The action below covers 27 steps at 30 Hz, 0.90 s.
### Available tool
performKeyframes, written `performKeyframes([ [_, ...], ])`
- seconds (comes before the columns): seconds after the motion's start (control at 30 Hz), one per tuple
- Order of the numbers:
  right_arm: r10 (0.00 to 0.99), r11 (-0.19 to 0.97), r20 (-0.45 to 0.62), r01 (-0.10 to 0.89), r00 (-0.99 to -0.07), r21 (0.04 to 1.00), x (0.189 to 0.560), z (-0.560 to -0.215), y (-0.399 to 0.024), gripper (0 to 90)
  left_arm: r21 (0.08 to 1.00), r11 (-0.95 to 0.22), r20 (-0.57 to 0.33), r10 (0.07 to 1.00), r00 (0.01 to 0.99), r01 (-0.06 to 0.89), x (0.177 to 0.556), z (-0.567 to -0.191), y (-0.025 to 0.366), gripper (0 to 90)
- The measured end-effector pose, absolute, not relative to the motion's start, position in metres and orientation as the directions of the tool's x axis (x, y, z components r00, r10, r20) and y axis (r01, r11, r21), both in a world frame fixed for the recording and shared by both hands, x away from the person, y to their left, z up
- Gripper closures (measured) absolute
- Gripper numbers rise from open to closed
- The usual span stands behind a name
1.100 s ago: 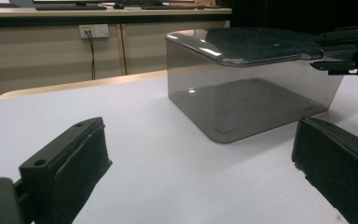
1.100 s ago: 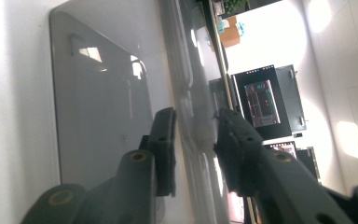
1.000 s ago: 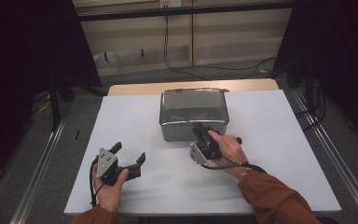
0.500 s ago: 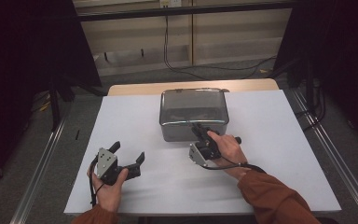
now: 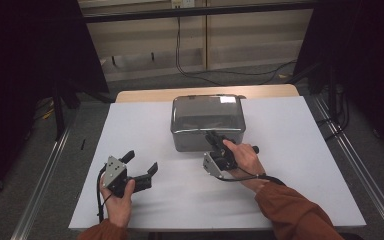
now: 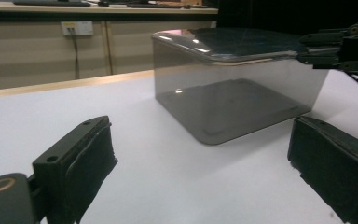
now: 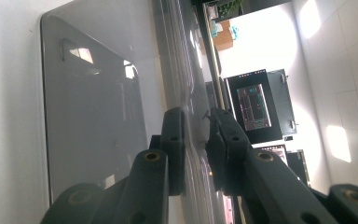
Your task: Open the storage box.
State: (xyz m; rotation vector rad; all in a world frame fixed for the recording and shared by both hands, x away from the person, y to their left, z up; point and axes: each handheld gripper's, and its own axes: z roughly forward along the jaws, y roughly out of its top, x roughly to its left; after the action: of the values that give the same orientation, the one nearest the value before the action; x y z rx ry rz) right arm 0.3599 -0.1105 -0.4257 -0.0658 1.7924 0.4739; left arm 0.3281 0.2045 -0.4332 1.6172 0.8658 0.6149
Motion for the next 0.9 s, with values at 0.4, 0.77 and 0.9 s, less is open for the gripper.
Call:
performKeyframes([
  [0.4,0.221,0.909,-0.937,-0.292,-0.272,0.299,0.361,-0.418,-0.113,78.0,0.979,-0.072,-0.059,0.791,0.609,0.189,0.334,-0.429,0.196,2.9],
  [0.77,0.222,0.908,-0.937,-0.293,-0.271,0.300,0.361,-0.418,-0.113,78.2,0.977,-0.111,-0.040,0.747,0.663,0.184,0.351,-0.429,0.181,2.4],
  [0.9,0.227,0.907,-0.939,-0.296,-0.260,0.301,0.361,-0.414,-0.112,78.8,0.976,-0.096,-0.061,0.747,0.662,0.197,0.363,-0.433,0.176,2.0],
])
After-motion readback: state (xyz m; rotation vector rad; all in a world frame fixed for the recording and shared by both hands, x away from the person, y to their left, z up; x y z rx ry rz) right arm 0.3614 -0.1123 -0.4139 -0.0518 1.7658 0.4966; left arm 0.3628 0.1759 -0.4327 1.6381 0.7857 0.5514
